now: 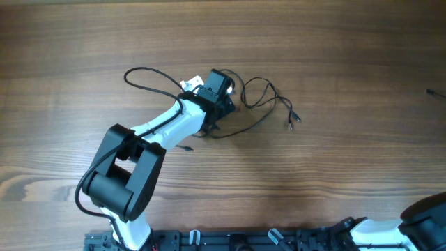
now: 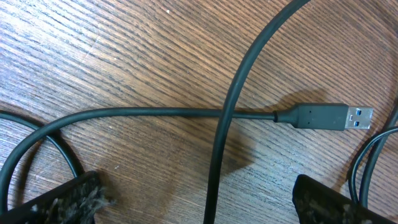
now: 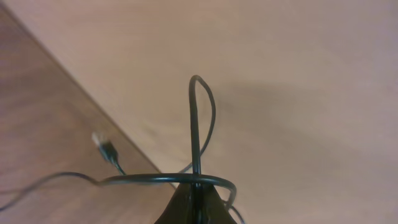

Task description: Untangle cables

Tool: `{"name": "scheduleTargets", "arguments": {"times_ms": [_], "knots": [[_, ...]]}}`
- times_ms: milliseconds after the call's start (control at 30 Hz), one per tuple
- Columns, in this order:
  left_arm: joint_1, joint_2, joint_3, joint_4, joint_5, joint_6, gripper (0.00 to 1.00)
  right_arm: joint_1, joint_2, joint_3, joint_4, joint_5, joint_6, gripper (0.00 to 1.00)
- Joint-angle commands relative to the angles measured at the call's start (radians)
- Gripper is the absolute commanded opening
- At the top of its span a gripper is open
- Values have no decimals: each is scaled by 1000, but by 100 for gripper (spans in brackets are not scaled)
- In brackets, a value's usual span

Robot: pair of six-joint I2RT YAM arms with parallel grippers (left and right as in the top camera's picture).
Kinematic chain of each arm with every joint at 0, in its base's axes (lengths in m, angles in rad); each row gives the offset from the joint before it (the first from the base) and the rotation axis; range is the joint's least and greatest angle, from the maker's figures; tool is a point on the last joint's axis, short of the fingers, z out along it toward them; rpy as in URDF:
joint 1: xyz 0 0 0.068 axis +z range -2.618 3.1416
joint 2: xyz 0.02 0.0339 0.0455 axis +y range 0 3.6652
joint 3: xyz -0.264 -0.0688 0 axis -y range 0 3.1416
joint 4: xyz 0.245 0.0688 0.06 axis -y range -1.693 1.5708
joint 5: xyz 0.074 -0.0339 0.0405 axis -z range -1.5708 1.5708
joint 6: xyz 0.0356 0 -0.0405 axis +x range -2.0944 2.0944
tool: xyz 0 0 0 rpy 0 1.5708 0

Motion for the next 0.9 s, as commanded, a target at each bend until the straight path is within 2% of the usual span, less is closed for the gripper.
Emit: {"name": "scheduleTargets", "arguments": {"times_ms": [0, 100, 200, 300, 433, 533, 567, 600, 633, 667, 767, 867], "knots": [[-1, 14, -19, 14, 12, -2, 100, -51, 10, 6, 61, 261, 80, 4], [-1, 14, -19, 23, 12, -2, 100, -128, -28, 6, 59, 219, 172, 4], [-1, 14, -19, 23, 12, -2, 100, -161, -51, 6, -20, -52, 53, 4], [-1, 14, -19, 23, 11, -2, 100, -151, 11, 6, -65, -306, -2, 5], [-1, 14, -19, 26, 9, -2, 100, -137, 207, 6, -48, -315, -27, 4], [-1, 14, -19, 48, 29, -3, 100, -138, 371, 6, 15, -230, 28, 5], [-1, 14, -19, 53, 35, -3, 100, -138, 394, 6, 26, -228, 41, 12], [-1, 14, -19, 62, 43, -3, 100, -138, 422, 6, 40, -228, 64, 34], [-1, 14, -19, 76, 64, -3, 100, -138, 444, 6, 50, -229, 77, 68], [-1, 14, -19, 85, 77, -3, 100, -138, 448, 6, 61, -233, 103, 98], [-1, 14, -19, 124, 107, -3, 100, -138, 432, 7, 63, -264, 161, 100], [-1, 14, -19, 141, 117, -2, 100, -137, 382, 7, -26, -479, 277, 100]]}}
